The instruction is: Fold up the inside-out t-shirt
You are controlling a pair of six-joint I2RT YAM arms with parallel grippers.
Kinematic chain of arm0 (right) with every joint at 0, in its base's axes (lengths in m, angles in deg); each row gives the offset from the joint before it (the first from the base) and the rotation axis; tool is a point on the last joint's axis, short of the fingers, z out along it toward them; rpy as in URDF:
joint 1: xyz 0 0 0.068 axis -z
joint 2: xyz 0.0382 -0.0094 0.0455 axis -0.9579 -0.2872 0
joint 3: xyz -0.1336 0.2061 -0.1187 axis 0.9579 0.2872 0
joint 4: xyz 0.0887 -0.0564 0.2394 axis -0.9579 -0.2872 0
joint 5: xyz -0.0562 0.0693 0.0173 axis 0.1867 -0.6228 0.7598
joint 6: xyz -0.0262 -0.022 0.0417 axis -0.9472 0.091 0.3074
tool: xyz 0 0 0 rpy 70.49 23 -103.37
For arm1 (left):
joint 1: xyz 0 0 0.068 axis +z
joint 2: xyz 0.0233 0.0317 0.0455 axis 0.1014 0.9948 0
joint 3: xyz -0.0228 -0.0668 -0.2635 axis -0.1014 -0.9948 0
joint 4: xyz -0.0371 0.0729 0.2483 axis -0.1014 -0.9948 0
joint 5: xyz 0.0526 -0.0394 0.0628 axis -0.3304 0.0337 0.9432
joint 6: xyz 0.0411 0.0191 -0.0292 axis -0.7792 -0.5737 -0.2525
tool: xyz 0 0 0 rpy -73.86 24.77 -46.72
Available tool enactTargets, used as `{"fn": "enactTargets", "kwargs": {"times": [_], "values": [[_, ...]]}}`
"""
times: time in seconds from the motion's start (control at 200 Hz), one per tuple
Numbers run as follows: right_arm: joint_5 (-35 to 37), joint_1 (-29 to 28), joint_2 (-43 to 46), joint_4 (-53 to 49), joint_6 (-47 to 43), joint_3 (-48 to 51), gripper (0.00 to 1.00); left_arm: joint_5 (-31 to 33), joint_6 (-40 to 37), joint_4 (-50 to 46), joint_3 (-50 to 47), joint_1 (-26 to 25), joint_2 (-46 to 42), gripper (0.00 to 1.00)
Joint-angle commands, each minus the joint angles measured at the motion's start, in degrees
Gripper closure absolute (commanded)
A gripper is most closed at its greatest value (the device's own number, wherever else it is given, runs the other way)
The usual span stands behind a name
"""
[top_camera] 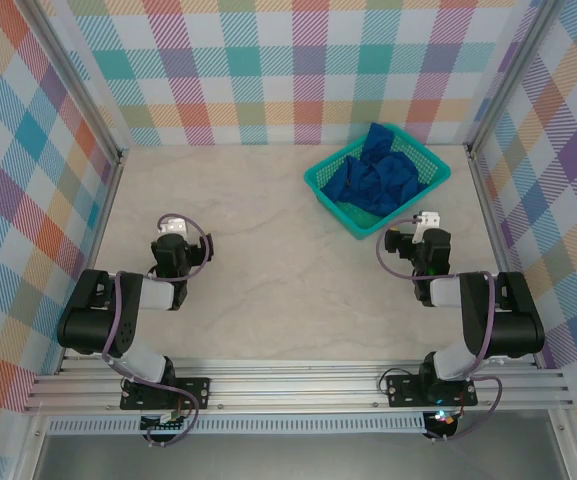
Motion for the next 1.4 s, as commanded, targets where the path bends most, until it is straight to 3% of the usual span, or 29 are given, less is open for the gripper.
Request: {"fn": "enactTargets", "kwargs": {"times": [0.0, 0.815, 0.88, 0.975, 1.07, 1.21, 1.3, 1.395], "values": [[-1.12, 0.08, -0.28, 2.09, 0.6, -0.06, 0.0, 1.01, 0.39, 2.1, -0.11, 0.33, -0.61, 0.0], [-1.06, 0.01, -0.17, 2.1, 0.55, 0.0, 0.0, 1.22, 0.54, 2.43, -0.23, 0.34, -0.87, 0.0], [1.68, -0.31, 1.59, 0.16, 1.35, -0.23, 0.0, 4.09, 1.87, -3.55, 1.54, 0.33, -4.63, 0.0], [3.07, -0.97, 3.71, 1.71, 0.57, 1.21, 0.0, 8.84, 5.31, -19.37, 6.0, 0.42, -12.76, 0.0], [10.33, -1.6, 13.04, -10.24, 3.06, -1.48, 0.0, 9.16, 11.35, -27.81, 7.89, 0.42, -19.88, 0.0], [10.5, -1.95, 25.3, -24.97, 12.21, -5.9, 0.02, -4.86, 16.97, -34.65, 11.72, 0.04, -24.83, 0.0], [13.3, -7.39, 22.95, -38.11, 14.08, -14.16, 0.06, -11.47, 21.06, -34.39, 13.76, -2.86, -24.09, 0.0], [15.64, -11.51, 15.79, -48.77, 21.46, -21.85, 0.04, -9.81, 21.26, -35.8, 16.93, -8.86, -21.72, 0.0]]}}
